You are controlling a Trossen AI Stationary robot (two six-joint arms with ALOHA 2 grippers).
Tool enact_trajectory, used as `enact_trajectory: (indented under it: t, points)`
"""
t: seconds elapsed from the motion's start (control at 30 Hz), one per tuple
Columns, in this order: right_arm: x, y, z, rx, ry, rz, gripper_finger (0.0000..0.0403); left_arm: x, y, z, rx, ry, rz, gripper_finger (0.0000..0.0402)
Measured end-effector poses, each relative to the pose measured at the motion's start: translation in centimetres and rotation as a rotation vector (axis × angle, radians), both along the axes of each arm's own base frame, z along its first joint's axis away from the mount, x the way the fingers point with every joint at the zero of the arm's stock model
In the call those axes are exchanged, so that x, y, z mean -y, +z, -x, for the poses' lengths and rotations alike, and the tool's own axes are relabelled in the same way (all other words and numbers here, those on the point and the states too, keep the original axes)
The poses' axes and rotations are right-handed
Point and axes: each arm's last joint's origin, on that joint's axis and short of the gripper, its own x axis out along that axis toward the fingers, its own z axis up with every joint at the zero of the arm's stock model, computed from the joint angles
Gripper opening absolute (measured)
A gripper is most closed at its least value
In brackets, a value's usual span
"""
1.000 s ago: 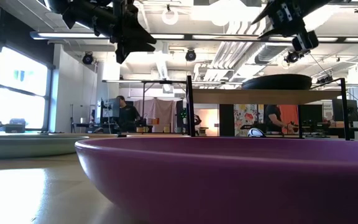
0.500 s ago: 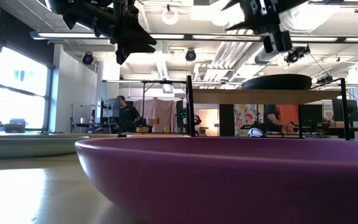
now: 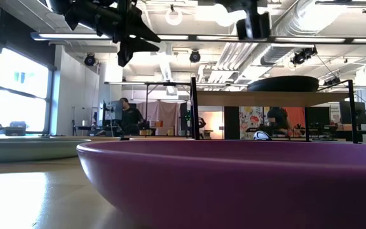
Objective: Place and stack plates onto a shelf
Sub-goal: Stack the violet plate on top of the black plate on the shelf
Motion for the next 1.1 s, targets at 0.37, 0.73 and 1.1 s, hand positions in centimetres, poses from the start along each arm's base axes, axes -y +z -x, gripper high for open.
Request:
enact_trajectory:
  t: [0.37, 0.73, 1.1]
  points:
    - [-0.7, 2.1, -1.5, -0.365, 0.181, 0.372, 0.0122, 0.2, 0.4, 0.3, 0.031, -0.081, 0.069, 0.0094]
    - [-1.1, -1.2, -0.4, -0.602, 0.329, 0.514, 0.0122, 0.2, 0.4, 0.4, 0.023, -0.074, 0.072, 0.0094]
    - [-2.9, -5.0, -1.4, -0.674, 0.458, 0.597, 0.0122, 0.1, 0.4, 0.4, 0.023, -0.065, 0.086, 0.0094]
